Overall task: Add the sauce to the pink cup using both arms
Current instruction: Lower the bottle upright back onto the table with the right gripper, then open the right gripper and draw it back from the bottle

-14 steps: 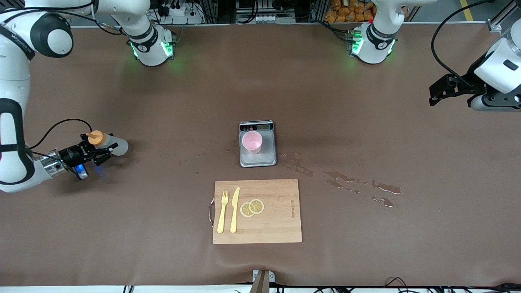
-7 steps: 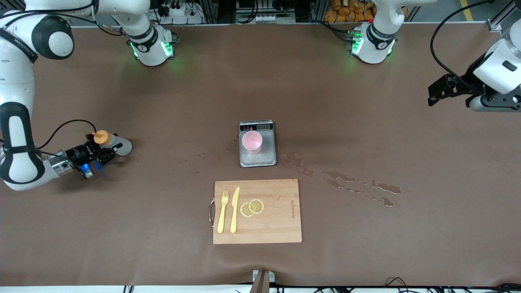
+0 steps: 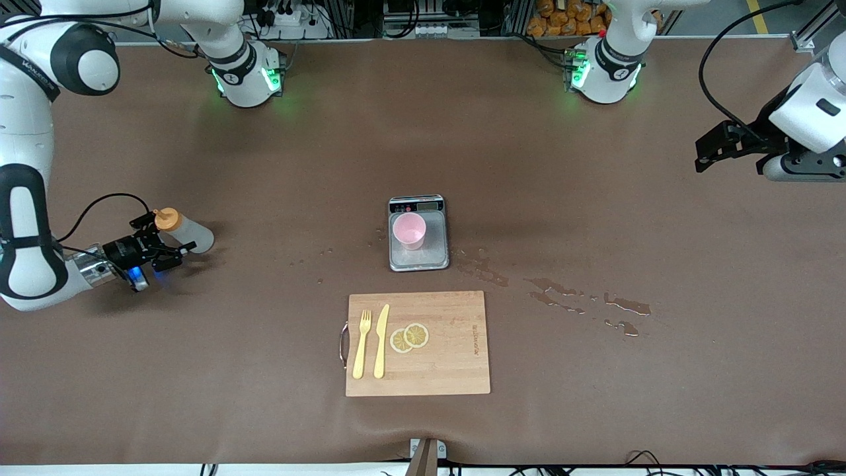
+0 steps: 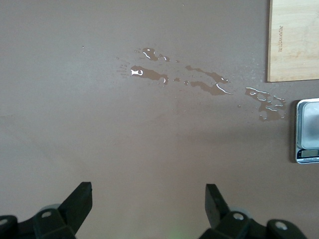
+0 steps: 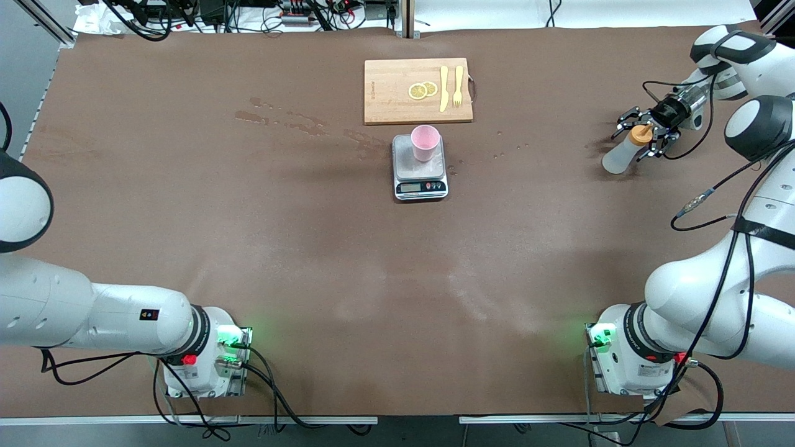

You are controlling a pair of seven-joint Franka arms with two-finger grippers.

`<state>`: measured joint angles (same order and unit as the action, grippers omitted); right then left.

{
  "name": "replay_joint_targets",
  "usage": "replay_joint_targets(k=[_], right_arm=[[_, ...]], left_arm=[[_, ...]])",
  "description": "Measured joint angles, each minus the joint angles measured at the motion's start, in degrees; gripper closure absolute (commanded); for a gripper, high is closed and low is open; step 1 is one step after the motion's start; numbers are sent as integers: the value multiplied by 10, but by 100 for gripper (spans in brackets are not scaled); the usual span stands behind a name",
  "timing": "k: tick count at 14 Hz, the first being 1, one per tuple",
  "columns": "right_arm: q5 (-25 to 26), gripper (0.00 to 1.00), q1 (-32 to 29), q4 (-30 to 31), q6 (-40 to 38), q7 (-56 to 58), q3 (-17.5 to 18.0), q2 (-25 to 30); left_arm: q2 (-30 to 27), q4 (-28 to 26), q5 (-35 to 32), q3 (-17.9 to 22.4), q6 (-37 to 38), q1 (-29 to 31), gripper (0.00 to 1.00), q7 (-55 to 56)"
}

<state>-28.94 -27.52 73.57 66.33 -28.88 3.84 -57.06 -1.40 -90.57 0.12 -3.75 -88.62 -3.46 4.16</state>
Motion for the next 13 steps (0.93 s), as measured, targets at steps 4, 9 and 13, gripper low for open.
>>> replay_joint_targets(k=[4,9,13], right_arm=[[1,0,0,-61,-56,-80,1,17],[46,0,25,-109,-77,-114,9,59],[72,0,40,-117,-76,-117,9,76]], left_arm=[[0,0,0,2,0,1,0,0],[0,3,0,0,0,0,0,-1],[-1,5,0,-2,0,-1,0,-1]])
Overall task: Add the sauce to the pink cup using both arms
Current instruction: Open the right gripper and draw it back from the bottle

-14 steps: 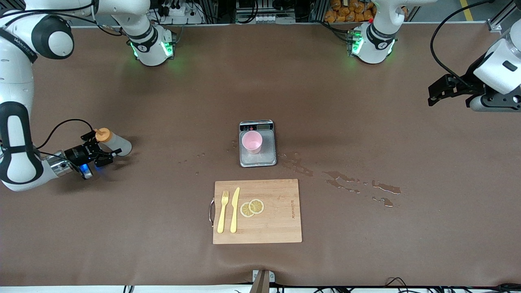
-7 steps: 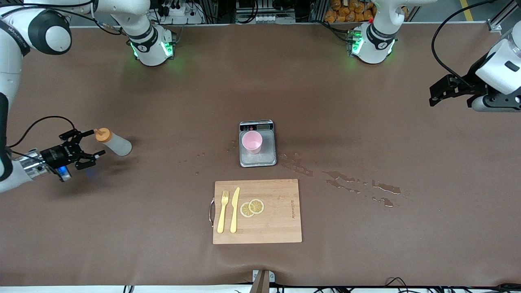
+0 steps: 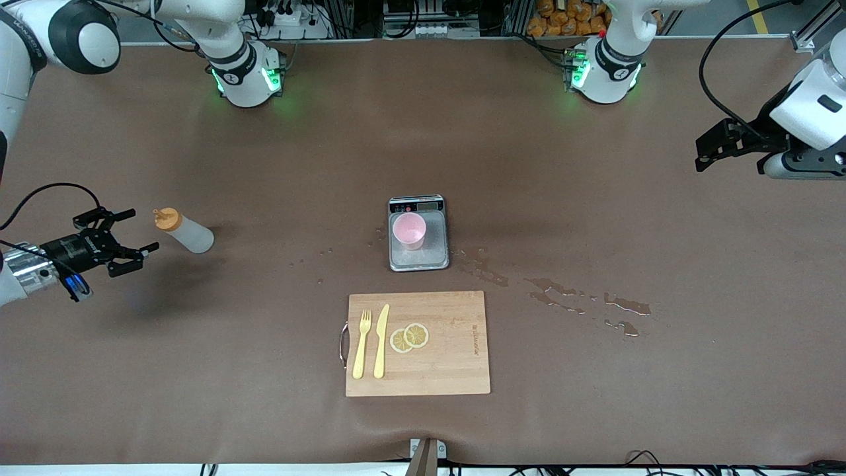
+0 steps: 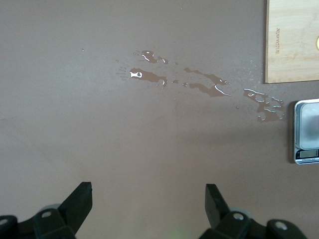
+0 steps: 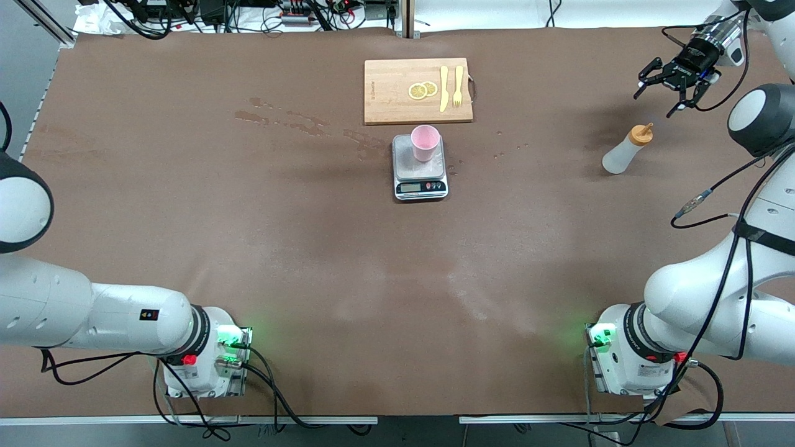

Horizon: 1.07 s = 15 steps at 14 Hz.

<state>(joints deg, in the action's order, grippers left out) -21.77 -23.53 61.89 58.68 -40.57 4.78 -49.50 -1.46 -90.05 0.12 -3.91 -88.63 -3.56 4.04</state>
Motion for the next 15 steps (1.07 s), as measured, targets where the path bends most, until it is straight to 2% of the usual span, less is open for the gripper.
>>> replay_joint_targets(k=[4,8,12,15], right_arm=[[22,0,19,-31,1,0,1,14],[51,0,80,-48,35,-7,2,69],[72,0,101,-50,52,-6,3,128],[90,0,130,-50,53,8,6,151]], left_arm=[[0,0,0,1,0,1,0,0],[0,0,0,1,0,1,0,0],[0,0,0,1,0,1,0,0],[0,0,0,1,0,1,0,0]])
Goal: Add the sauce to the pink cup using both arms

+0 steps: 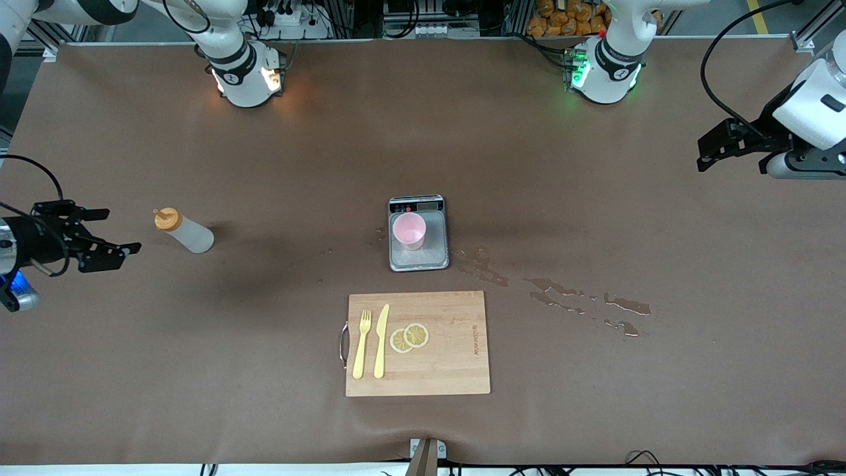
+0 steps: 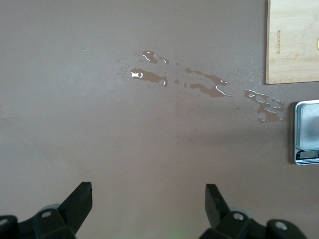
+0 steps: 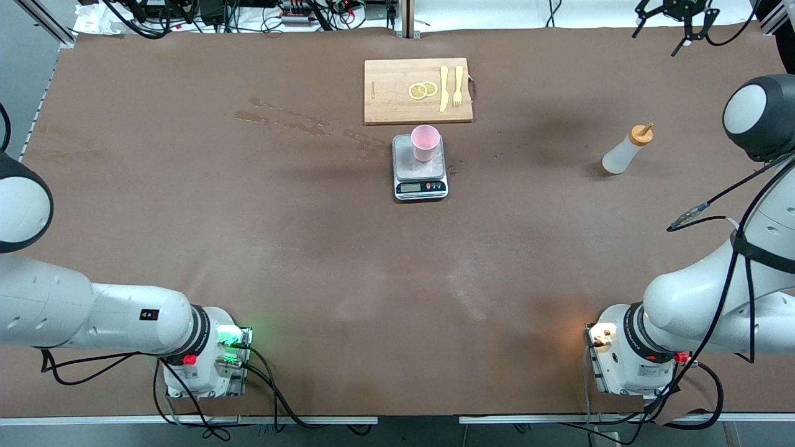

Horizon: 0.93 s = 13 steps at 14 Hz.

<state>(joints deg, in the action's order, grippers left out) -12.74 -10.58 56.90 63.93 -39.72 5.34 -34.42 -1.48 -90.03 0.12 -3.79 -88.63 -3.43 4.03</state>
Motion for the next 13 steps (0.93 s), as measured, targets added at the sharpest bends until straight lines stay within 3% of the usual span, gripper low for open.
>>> replay_joint_targets(k=[6,13], right_arm=[[24,0,34,23,31,45,1,71],[55,0,61,211,157,76,2,207]], left_arm=[[0,0,0,1,0,0,0,0],[0,-1,0,2,0,1,0,0]])
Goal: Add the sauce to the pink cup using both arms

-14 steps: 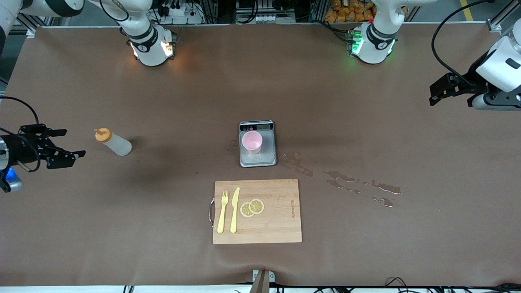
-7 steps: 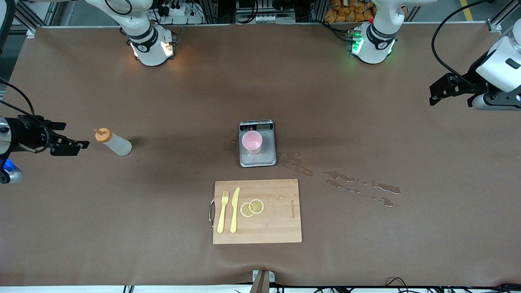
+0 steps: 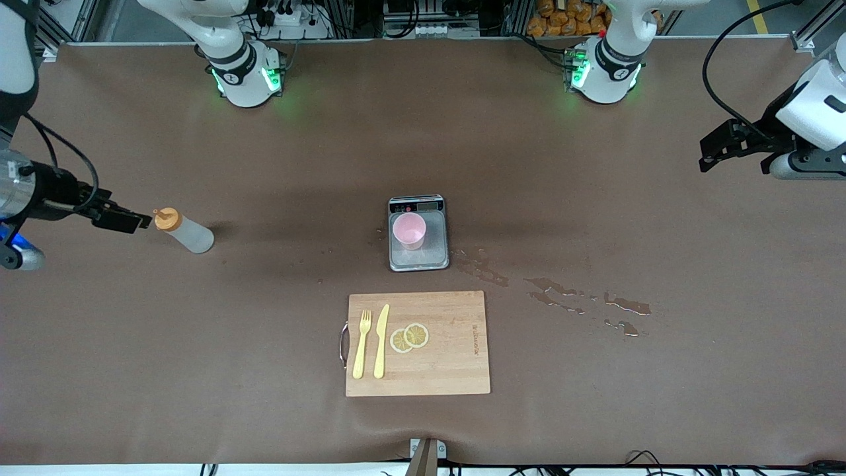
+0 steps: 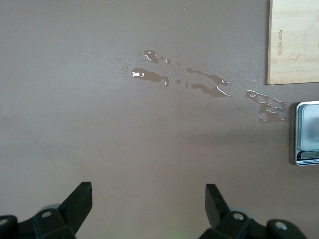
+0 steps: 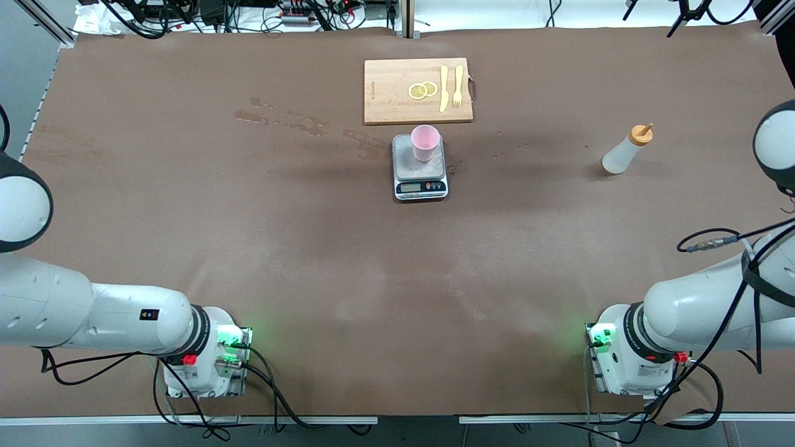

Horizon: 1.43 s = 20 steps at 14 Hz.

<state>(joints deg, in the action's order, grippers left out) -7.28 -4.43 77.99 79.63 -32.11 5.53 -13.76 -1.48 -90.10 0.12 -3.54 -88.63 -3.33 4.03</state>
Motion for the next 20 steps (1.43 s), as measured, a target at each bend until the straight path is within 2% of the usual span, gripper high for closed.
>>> replay_joint_targets(k=[5,11,14,16,18,20], right_arm=[[1,0,11,41,25,4,1,44],[5,0,35,43,46,10,1,46],[7,0,35,43,73,76,-8,53],[7,0,41,46,84,130,-34,68],[7,0,69,57,84,188,-94,88],[7,0,81,67,84,230,-128,109]], left_arm=[[0,0,0,0,0,0,0,0],[0,0,0,0,0,0,0,0],[0,0,0,0,0,0,0,1],[0,0,0,0,0,0,0,1],[0,0,0,0,0,0,0,1],[0,0,0,0,0,0,0,1]])
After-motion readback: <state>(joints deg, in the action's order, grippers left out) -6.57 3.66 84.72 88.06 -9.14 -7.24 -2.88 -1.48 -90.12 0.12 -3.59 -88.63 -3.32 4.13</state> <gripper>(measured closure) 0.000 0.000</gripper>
